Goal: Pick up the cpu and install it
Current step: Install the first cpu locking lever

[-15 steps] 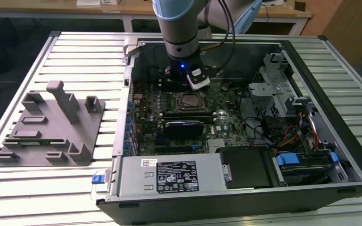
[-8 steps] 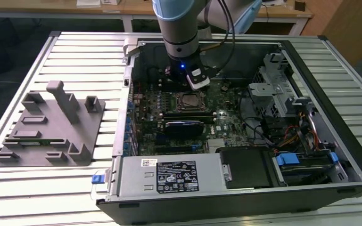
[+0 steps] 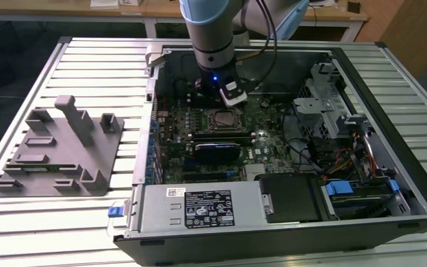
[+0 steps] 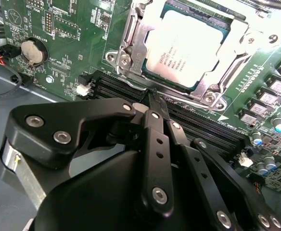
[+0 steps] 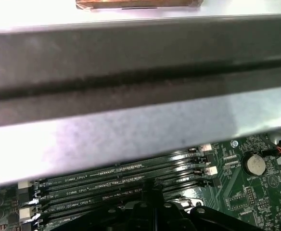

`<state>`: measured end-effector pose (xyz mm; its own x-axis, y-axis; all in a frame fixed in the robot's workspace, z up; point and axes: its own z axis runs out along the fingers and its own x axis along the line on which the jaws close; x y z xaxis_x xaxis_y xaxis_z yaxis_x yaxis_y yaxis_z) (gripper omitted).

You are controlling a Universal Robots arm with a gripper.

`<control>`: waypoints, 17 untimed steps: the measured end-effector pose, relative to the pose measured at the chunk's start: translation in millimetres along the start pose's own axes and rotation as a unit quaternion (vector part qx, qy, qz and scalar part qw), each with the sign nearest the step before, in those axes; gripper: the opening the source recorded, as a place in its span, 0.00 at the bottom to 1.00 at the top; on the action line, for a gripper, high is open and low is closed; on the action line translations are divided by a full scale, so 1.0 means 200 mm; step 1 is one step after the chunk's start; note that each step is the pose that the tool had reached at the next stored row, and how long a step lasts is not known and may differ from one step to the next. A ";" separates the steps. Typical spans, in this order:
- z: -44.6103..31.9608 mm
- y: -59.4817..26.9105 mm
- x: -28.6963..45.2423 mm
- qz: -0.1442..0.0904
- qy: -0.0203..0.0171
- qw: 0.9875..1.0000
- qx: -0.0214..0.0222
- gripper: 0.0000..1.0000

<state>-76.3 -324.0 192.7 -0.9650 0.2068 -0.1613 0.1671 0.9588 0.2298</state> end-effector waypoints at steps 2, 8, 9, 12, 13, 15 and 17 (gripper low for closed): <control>0.003 -0.001 0.000 0.001 0.000 1.000 0.000 0.11; 0.008 -0.002 0.000 0.004 -0.001 1.000 0.001 0.11; 0.009 -0.002 0.000 0.004 -0.001 1.000 0.001 0.11; 0.012 -0.002 -0.004 0.006 -0.002 1.000 0.001 0.11; 0.013 -0.001 -0.005 0.007 -0.002 1.000 0.002 0.11; 0.015 -0.001 -0.009 0.009 -0.002 1.000 0.002 0.11; 0.017 -0.001 -0.014 0.010 -0.002 1.000 0.002 0.11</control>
<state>-73.0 -324.1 189.8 -0.9606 0.2265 -0.1614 0.1867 0.9553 0.2291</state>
